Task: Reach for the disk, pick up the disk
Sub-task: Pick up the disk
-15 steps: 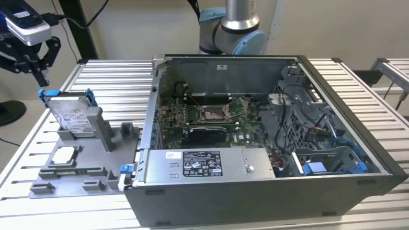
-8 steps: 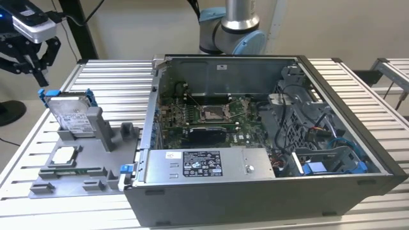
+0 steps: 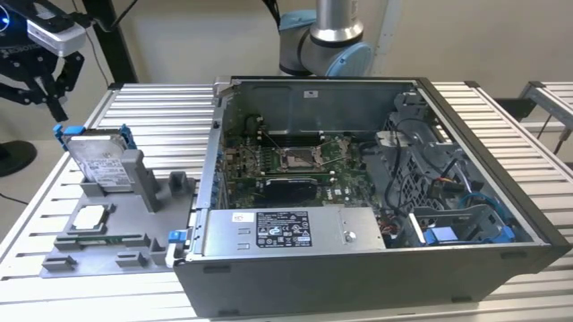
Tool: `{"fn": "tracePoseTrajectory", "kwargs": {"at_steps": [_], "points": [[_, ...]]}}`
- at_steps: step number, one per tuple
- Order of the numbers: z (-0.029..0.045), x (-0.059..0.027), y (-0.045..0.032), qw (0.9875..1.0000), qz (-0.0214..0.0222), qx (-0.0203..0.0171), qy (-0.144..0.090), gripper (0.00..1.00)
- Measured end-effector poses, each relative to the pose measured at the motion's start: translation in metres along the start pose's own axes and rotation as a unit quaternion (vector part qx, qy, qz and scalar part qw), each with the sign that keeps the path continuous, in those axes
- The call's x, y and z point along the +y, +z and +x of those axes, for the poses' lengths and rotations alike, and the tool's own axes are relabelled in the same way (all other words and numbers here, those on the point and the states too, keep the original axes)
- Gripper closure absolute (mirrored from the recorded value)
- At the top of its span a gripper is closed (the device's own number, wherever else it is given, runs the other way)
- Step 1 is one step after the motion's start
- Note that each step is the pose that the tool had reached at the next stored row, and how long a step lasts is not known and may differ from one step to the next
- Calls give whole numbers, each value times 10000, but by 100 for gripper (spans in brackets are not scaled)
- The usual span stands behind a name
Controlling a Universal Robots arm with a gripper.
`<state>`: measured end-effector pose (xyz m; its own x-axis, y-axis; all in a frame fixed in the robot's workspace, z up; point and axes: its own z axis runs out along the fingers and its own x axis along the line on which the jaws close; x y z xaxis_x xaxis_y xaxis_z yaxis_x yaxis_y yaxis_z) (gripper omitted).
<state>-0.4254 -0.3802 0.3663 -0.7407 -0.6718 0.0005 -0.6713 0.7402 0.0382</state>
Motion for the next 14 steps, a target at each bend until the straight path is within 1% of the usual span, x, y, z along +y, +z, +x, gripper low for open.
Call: {"fn": "tracePoseTrajectory", "kwargs": {"at_steps": [2,4,7,9,11,13,14], "points": [[0,0,0,9998,0,7,-180,100],[0,0,0,9993,0,14,-363,100],[0,0,0,9980,0,24,-634,100],[0,0,0,9967,1,31,-817,100],[0,0,0,9950,1,38,-996,100],[0,0,0,9930,1,45,-1182,100],[0,0,0,9917,1,49,-1285,100]]}}
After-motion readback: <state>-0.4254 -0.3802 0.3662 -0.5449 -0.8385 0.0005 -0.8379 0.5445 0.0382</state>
